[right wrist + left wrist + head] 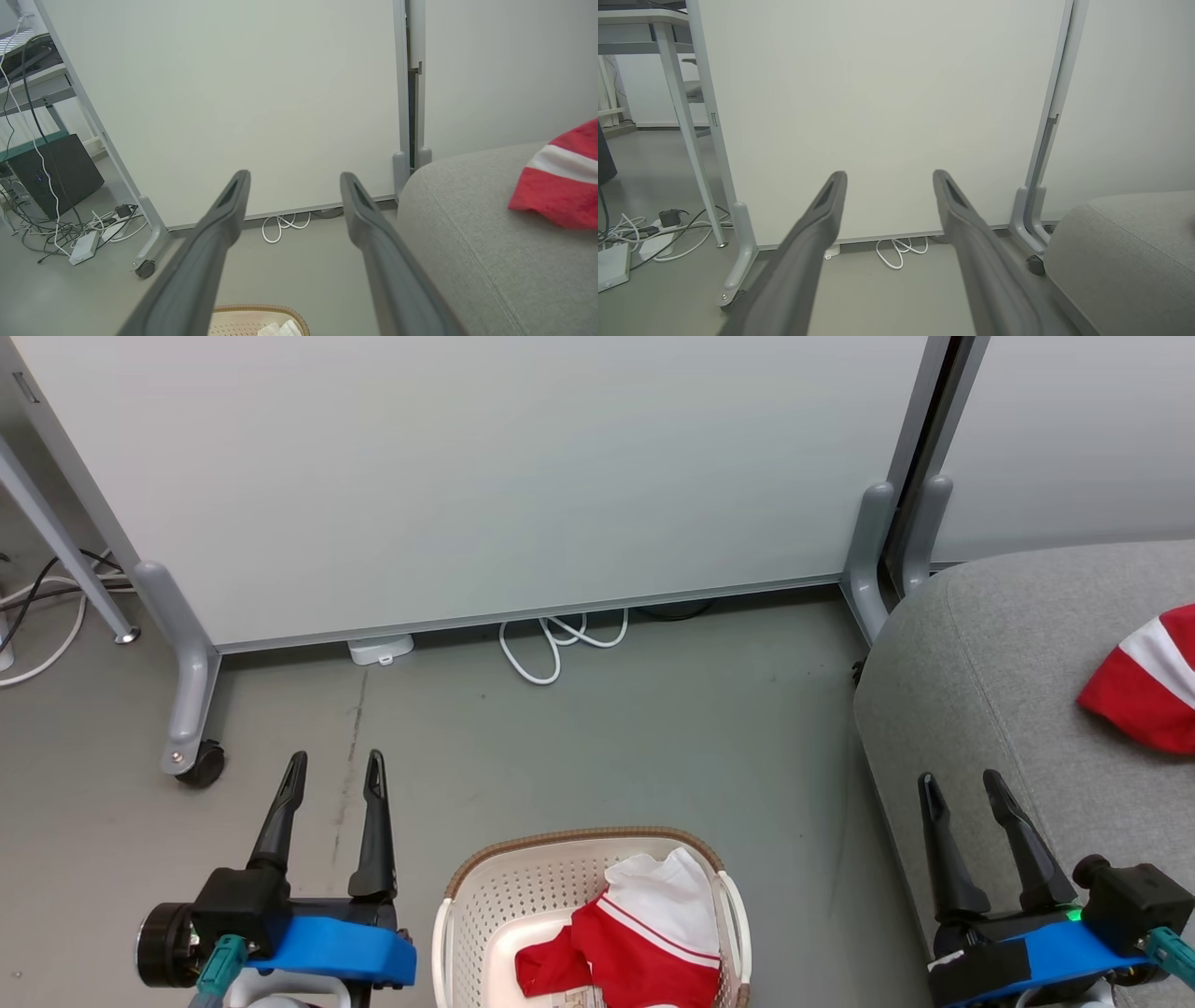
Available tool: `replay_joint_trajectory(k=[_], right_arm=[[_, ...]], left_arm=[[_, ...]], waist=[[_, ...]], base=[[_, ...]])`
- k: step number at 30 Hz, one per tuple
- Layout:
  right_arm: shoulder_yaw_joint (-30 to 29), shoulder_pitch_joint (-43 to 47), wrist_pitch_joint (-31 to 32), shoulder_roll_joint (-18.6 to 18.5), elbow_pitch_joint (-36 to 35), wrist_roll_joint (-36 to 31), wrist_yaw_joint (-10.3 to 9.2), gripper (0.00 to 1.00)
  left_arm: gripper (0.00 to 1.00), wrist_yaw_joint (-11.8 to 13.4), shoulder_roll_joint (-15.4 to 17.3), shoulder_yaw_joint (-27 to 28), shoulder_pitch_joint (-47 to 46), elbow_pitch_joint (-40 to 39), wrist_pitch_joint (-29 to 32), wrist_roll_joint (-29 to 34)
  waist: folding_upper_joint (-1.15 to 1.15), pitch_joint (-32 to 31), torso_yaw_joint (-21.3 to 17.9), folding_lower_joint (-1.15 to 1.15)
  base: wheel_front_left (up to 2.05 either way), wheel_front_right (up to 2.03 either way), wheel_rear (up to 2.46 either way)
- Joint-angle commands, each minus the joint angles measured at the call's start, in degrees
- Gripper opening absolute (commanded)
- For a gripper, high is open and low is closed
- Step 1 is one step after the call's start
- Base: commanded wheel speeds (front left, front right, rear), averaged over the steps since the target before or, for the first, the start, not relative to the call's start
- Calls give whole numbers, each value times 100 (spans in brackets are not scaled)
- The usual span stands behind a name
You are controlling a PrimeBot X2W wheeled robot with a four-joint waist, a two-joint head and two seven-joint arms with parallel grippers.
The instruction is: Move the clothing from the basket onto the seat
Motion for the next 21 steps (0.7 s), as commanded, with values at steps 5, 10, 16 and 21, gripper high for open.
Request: replay_joint_trajectory(k=[5,10,16,21], right_arm=[[37,3,-20,-40,39,-3,3,100],[74,-216,-20,-81,16,4,3,100],[124,-461,-20,-96,-15,-35,3,100],[161,-681,-20,-96,-54,-63,3,100]], left_arm=[[100,-73,-9,-155,-171,208,-17,90],[100,-160,-7,-404,-588,688,-17,123],[100,-244,8,-781,-1226,1520,-17,60],[100,-256,128,-1386,-1733,2302,-17,-235]], waist=[[0,58,-60,0],[0,280,-215,0],[0,709,-479,0],[0,1107,-731,0]], base=[[0,0,0],[0,0,0],[0,0,0],[0,0,0]])
